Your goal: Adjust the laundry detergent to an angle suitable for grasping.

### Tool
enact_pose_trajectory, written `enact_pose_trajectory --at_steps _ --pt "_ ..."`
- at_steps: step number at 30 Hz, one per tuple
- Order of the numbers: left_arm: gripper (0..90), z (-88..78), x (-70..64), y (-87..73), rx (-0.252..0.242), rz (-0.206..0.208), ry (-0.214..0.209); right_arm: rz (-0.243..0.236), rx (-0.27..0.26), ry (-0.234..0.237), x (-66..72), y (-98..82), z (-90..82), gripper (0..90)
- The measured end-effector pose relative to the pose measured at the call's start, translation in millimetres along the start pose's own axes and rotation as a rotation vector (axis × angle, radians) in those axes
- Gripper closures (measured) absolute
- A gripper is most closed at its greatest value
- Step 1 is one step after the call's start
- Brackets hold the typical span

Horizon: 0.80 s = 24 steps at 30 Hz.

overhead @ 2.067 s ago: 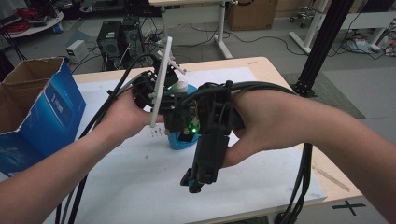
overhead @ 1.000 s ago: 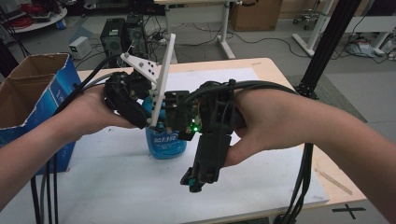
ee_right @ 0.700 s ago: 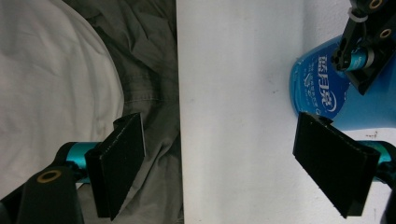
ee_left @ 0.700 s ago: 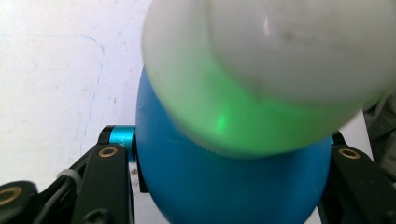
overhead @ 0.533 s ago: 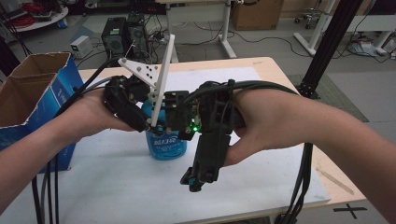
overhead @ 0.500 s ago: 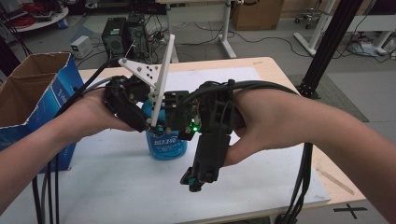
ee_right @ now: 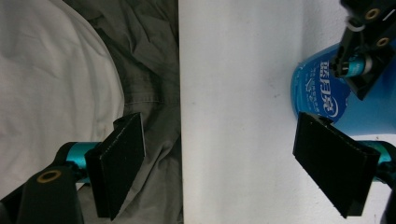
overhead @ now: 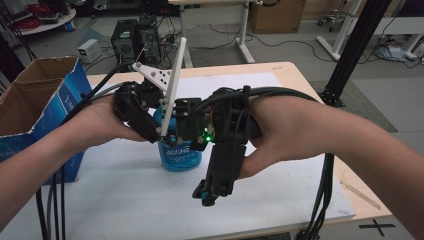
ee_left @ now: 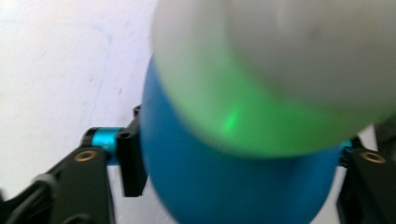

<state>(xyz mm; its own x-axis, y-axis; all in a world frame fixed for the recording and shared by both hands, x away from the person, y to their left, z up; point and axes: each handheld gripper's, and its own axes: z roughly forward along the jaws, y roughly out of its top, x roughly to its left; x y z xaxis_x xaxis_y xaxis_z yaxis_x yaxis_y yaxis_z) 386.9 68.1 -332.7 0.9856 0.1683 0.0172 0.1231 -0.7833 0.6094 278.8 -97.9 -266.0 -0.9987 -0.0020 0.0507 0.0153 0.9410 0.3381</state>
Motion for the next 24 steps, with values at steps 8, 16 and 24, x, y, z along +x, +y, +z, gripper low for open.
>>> enact_pose_trajectory --at_steps 8,16,24 --pt "21.7 -29.4 -4.7 -14.1 0.053 -0.081 0.091 -0.011 -0.004 0.002 -0.8 0.6 -0.5 16.1" --pt "20.4 -43.0 7.3 -38.8 0.149 -0.255 0.283 -0.012 -0.013 -0.004 -1.4 1.8 -0.9 16.1" --pt "20.4 -42.4 21.4 -48.3 0.215 -0.382 0.419 -0.023 -0.013 -0.006 -0.6 6.0 -0.3 16.1"
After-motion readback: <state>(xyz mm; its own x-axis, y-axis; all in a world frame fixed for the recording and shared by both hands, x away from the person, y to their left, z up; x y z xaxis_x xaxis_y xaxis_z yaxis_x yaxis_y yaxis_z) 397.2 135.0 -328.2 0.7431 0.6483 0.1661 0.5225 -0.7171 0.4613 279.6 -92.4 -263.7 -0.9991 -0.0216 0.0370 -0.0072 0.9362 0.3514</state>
